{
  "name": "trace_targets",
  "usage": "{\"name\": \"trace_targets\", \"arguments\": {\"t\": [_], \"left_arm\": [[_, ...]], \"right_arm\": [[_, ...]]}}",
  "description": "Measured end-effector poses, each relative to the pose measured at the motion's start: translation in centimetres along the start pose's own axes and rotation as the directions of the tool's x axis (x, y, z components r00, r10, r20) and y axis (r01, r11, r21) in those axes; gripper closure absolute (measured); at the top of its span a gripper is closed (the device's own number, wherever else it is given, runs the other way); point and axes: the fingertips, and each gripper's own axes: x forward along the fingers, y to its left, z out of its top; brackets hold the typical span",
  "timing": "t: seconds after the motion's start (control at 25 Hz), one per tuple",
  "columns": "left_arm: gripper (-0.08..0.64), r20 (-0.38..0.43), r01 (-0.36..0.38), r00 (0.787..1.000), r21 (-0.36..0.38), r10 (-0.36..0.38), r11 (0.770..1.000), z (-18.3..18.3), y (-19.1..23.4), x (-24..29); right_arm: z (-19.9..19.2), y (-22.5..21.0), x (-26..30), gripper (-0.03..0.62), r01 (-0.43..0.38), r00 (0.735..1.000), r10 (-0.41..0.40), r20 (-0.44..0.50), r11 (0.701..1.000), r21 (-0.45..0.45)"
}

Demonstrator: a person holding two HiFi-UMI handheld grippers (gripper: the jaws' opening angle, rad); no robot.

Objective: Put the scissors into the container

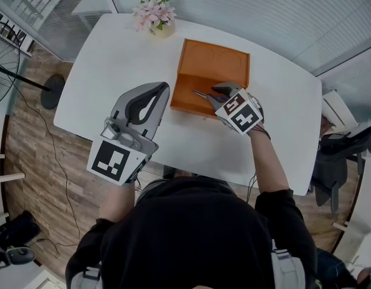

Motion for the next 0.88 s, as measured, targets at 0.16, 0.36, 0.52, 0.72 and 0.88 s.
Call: {"name": "trace_targets", "arguments": {"t": [0.16,0.36,0.52,0.72,0.88], "left_arm": [[0.548,0.003,0.006,1.0,0.004,-0.006,1.0,0.0,-0.1,0.0],[0.548,0.003,0.017,1.0,0.003,-0.017,1.0,0.1,-0.2,0.1],[0.548,0.005,0.026,1.0,0.001,-0.026,1.0,0.2,-0.3,0.2],[0.548,0.014,0.041,0.999,0.009,-0.041,0.999,0.4,-0.5,0.4],[0.548,0.02,0.057,0.998,0.009,-0.057,0.998,0.6,-0.7,0.5]], "right_arm": [[0.8,0.1,-1.3,0.501,0.024,0.999,-0.024,0.026,1.0,0.012],[2.2,0.2,-2.7,0.501,0.054,0.993,-0.059,0.1,0.998,0.045],[3.3,-0.1,-4.2,0.503,0.096,0.981,-0.107,0.163,0.993,0.068],[4.8,-0.3,-6.4,0.506,0.14,0.956,-0.164,0.242,0.984,0.113],[5.9,-0.5,-8.3,0.512,0.179,0.928,-0.22,0.302,0.971,0.157]]}}
